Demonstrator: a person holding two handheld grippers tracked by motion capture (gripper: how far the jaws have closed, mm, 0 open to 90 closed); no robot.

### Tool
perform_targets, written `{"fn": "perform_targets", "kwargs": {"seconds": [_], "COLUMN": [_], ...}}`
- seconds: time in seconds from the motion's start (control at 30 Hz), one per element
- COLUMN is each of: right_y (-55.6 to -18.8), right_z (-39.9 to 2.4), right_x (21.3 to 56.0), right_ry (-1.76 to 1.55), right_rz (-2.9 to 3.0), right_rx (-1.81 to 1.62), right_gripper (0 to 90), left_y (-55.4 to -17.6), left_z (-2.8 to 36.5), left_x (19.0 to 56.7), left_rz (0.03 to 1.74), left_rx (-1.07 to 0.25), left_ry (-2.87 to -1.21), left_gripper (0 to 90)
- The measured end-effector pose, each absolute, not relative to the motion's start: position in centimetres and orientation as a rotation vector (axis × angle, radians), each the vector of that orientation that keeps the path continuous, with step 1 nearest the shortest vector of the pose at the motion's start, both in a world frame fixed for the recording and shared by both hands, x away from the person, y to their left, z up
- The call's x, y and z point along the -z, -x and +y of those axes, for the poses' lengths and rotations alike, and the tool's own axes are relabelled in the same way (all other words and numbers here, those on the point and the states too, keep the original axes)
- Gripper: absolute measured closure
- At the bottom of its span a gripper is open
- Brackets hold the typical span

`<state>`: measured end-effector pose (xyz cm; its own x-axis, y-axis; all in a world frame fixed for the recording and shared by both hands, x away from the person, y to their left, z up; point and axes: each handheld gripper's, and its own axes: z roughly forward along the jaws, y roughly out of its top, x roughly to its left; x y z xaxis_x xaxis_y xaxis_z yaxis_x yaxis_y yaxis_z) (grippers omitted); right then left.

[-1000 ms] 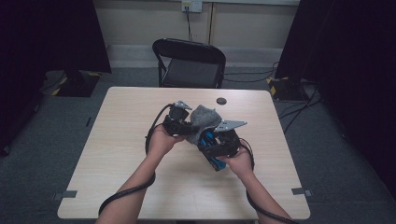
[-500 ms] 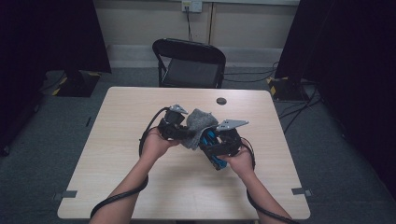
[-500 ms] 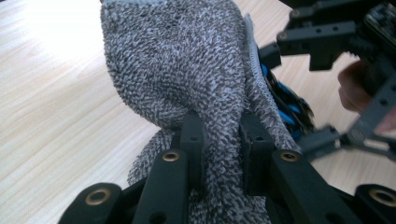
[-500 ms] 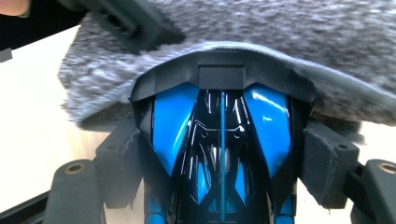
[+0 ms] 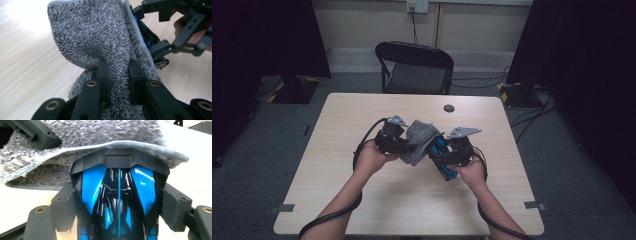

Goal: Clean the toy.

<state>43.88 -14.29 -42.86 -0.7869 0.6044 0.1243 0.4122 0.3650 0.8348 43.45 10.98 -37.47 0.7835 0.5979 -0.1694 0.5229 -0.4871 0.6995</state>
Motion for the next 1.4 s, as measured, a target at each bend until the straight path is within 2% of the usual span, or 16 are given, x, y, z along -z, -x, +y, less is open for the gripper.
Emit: {"fn": "perform_targets", "kwargs": {"seconds": [0.37,0.6,0.8,1.4], "right_y": [-44.0,-44.0,-44.0,-43.6], "right_z": [-14.9,-15.4,-15.3,-14.6], "right_x": [42.6,42.2,41.9,42.1], "right_ry": [-0.937,-0.956,-0.950,-0.927], "right_rz": [2.384,2.362,2.361,2.385], "right_rx": [-1.406,-1.424,-1.432,-1.405], "right_gripper": [25.6,25.6,25.6,25.6], "left_y": [-41.6,-40.5,-41.3,-42.1], "left_z": [12.8,14.4,15.5,8.5], "left_x": [38.5,39.7,39.9,40.8], "left_rz": [0.815,0.847,0.930,0.812], "left_rx": [-0.099,-0.185,-0.239,-0.176], "left_ry": [-2.201,-2.235,-2.155,-2.161], "left_gripper": [75.2,75.1,75.0,74.9]}}
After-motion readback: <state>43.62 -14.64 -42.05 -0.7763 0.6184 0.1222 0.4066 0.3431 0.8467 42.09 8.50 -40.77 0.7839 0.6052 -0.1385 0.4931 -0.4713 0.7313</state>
